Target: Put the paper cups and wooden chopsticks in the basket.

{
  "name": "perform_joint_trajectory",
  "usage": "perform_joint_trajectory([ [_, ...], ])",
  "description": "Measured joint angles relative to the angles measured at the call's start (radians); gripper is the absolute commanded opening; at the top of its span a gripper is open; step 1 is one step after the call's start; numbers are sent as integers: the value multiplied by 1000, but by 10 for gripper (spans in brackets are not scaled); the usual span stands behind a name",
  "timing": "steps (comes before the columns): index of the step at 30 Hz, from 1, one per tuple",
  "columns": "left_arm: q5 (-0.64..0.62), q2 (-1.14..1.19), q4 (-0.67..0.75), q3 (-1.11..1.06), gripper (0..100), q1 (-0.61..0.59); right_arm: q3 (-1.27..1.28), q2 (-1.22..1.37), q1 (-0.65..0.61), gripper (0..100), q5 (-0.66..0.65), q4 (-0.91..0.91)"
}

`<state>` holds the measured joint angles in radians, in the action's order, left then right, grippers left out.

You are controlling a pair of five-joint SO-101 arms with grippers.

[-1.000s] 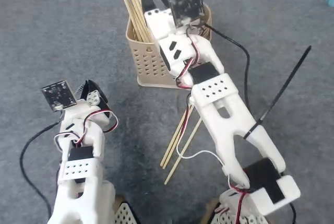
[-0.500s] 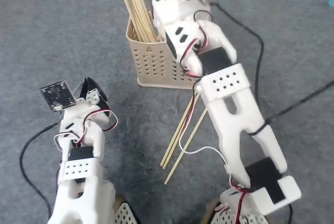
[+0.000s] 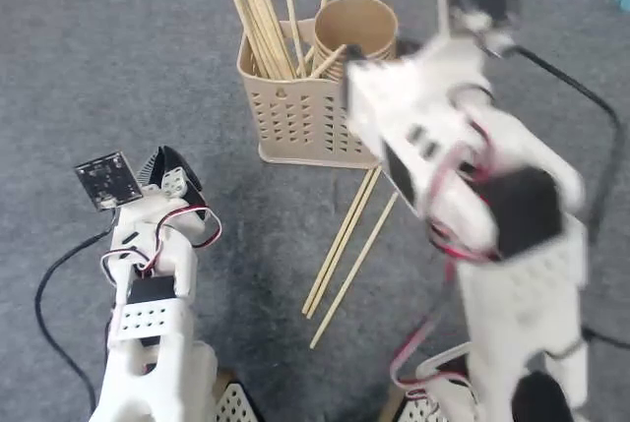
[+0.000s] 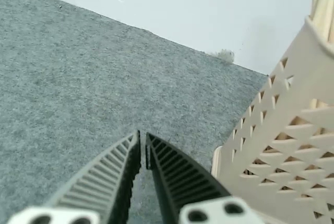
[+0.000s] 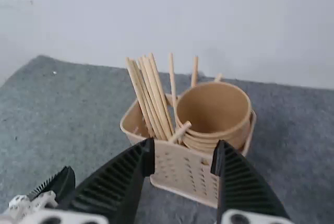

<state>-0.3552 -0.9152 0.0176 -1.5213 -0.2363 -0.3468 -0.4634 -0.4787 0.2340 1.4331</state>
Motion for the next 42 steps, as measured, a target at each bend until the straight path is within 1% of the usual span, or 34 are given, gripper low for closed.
perform_joint_trajectory([
  [4,3,0,0,0,14,0,0,-46,86,187,0,221],
  [6,32,0,-5,0,14,0,15,-46,149,186,3,308],
  [7,48,0,-17,0,14,0,44,-49,184,184,3,318],
  [9,74,0,-49,0,14,12,149,-66,233,139,3,322],
  [12,98,0,-87,0,14,28,361,-120,301,15,3,316],
  [13,103,0,-89,0,14,29,431,-147,316,2,3,313],
  [14,103,0,-89,0,14,31,502,-176,327,19,3,305],
  [18,103,0,-92,0,14,34,758,-322,371,32,3,216],
  [22,103,0,-104,0,14,34,1019,-454,427,32,3,66],
  [24,103,0,-155,14,14,34,1155,-499,460,32,-2,-18],
  [28,103,0,-301,61,14,34,1430,-549,529,32,-101,-232],
  [31,103,0,-342,64,14,46,1611,-562,580,32,-100,-431],
  [33,103,0,-364,64,14,72,1695,-565,597,32,-68,-540],
  [35,103,0,-381,66,14,110,1751,-563,598,32,-58,-595],
  [39,104,0,-384,66,14,201,1769,-577,594,32,-52,-624],
  [42,103,0,-404,109,14,239,1769,-585,594,32,-52,-626],
])
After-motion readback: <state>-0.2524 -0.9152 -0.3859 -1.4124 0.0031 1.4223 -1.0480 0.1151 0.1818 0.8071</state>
